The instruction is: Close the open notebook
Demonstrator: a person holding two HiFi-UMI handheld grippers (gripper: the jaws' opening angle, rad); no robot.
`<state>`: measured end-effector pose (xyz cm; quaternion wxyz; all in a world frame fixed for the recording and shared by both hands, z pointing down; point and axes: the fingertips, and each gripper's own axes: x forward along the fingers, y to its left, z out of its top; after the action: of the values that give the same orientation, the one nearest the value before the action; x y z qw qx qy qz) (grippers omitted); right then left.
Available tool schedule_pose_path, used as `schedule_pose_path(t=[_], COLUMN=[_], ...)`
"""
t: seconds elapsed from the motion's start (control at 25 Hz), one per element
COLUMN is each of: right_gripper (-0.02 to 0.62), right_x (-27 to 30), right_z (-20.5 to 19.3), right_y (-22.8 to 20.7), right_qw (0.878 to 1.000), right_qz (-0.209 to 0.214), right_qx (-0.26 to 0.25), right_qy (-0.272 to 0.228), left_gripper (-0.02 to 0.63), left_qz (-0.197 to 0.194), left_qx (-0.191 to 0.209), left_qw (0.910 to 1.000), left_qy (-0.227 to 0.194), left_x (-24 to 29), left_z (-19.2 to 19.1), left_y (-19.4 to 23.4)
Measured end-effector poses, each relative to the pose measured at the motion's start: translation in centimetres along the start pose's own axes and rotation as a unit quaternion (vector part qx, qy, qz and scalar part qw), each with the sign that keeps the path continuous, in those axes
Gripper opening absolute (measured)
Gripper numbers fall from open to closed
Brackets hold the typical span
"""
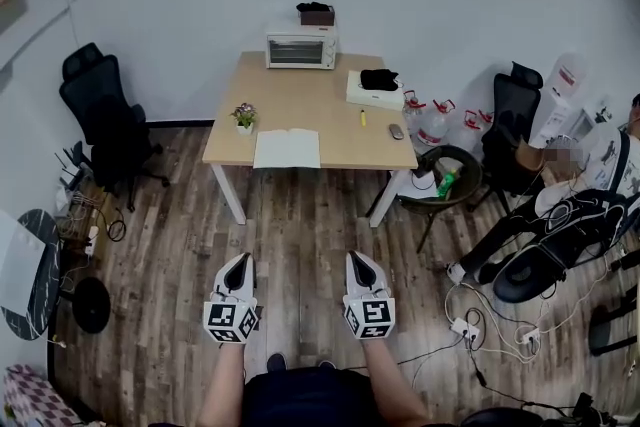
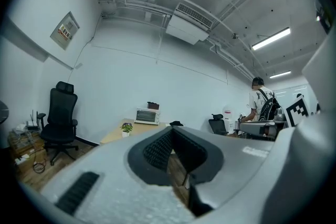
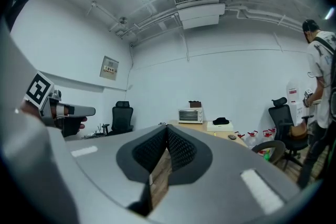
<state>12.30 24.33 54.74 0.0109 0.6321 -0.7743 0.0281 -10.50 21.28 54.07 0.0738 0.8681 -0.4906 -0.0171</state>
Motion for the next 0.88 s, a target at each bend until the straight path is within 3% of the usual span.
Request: schedule_pose_path(t=[0.56, 0.88], right_gripper=[0.012, 0.012], right_x=[-3.0, 0.1], right_z=[-2.3, -2.2], right_y=[-3.3, -4.2], right_qw=[1.0, 1.0], right_qz=[0.003, 0.017], right_qx=[0.01, 0.015], right_qy=[0.017, 0.017], left_gripper=[-0.003, -0.006], left_qz=[0.037, 0.045], left_qx=[-0.001, -0.003], left_qw=[0.9993, 0.999], left_qy=[-0.004, 0.001], left_x=[-1.7, 0.9], left_z=[-1.9, -2.3], left_y=[-4.0, -3.4])
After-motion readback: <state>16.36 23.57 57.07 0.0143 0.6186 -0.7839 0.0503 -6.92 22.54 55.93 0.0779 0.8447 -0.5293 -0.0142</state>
